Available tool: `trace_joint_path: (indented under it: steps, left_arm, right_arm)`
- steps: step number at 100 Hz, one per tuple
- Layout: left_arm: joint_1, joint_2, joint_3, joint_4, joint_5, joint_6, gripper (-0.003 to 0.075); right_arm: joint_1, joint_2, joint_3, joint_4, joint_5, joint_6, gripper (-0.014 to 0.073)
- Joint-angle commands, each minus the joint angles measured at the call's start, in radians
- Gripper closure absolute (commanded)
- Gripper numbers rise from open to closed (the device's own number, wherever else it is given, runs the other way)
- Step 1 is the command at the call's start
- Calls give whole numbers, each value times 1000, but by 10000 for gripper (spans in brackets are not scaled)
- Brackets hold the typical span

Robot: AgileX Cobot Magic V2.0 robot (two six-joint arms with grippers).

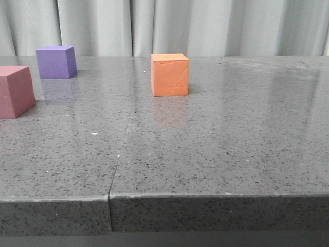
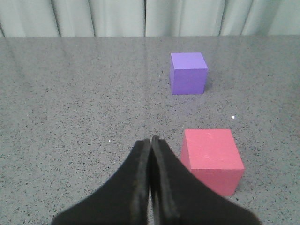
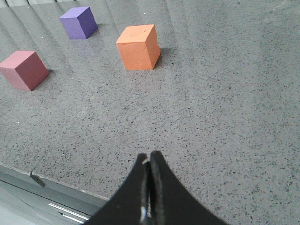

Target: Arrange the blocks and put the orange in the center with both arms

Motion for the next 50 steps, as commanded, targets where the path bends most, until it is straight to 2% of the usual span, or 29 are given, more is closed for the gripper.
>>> trace_joint_path:
  steps: [1,23,30,39,50]
  left_arm:
    - [-7,83,-101,-4,-6,-7,741]
    - [-7,234,-227,-14,43,-7,734]
    - [-7,266,-249,-23,41,-7,685]
    - [-7,295,-266,-25,35,-7,558]
    - [-7,312,-273,-25,16,-7,323]
  right_arm:
    - [-5,8,-24,-15,-77,-8,662]
    - [-5,8,-24,-15,-77,-8,662]
    - [-5,8,-24,-15,-77,-8,662]
    - [-5,8,-24,-15,-77,-8,662]
    - [-5,8,-24,-15,-77,-8,662]
